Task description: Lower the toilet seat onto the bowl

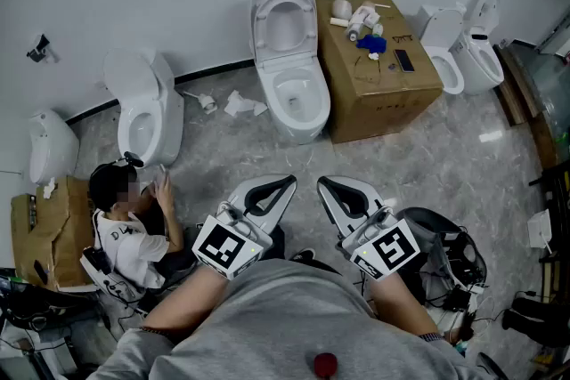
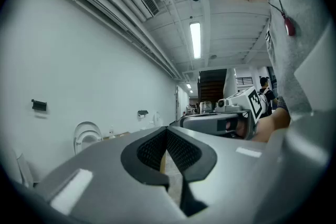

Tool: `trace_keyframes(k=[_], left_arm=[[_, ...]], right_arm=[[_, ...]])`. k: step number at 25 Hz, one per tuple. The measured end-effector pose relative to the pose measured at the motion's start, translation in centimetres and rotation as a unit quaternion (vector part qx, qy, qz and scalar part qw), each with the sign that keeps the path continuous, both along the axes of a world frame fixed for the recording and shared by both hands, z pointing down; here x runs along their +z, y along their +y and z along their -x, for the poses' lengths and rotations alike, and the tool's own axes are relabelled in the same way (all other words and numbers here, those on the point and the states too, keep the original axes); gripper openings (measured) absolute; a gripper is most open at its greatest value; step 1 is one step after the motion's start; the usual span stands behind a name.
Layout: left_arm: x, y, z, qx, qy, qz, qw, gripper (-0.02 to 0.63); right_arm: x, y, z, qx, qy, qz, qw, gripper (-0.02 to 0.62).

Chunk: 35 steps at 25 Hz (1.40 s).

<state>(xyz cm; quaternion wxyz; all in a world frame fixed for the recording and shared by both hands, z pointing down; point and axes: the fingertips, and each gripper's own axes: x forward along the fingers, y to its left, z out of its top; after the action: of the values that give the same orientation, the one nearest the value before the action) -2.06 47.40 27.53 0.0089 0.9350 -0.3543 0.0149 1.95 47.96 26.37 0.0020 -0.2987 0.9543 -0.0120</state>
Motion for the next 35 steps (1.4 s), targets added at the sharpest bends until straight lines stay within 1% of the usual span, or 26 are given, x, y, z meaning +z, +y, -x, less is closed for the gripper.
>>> trace_keyframes(k=[11, 18, 23, 29, 35], left_arm=[[-0.4, -0.6, -1.6, 0.002, -0.009, 0.005, 0.9999, 0.009], [0.1, -2.7, -0.9, -0.003, -0.010, 0.018, 0.9998, 0.009], [0.7, -6.2, 0.5, -0.009, -0.001, 0.028, 0.9996, 0.008], [0.4, -10.8, 1.6, 0.001, 0.007, 0.019, 0.9998, 0.008], [0.3, -15.3, 3.4, 0.014, 0.012, 0.019, 0.9997, 0.009]], right_arm=[[0.1, -1.0, -2.1, 0.015, 0.001, 0.011, 1.000, 0.014], [1.0, -3.4, -2.0, 0.018, -0.006, 0.035, 0.999, 0.015], [1.3, -6.3, -0.8, 0.009, 0.002, 0.041, 0.999, 0.015], [1.2, -10.8, 0.5, 0.015, 0.016, 0.040, 0.999, 0.015], [1.1, -15.1, 2.9, 0.017, 0.035, 0.036, 0.999, 0.015]])
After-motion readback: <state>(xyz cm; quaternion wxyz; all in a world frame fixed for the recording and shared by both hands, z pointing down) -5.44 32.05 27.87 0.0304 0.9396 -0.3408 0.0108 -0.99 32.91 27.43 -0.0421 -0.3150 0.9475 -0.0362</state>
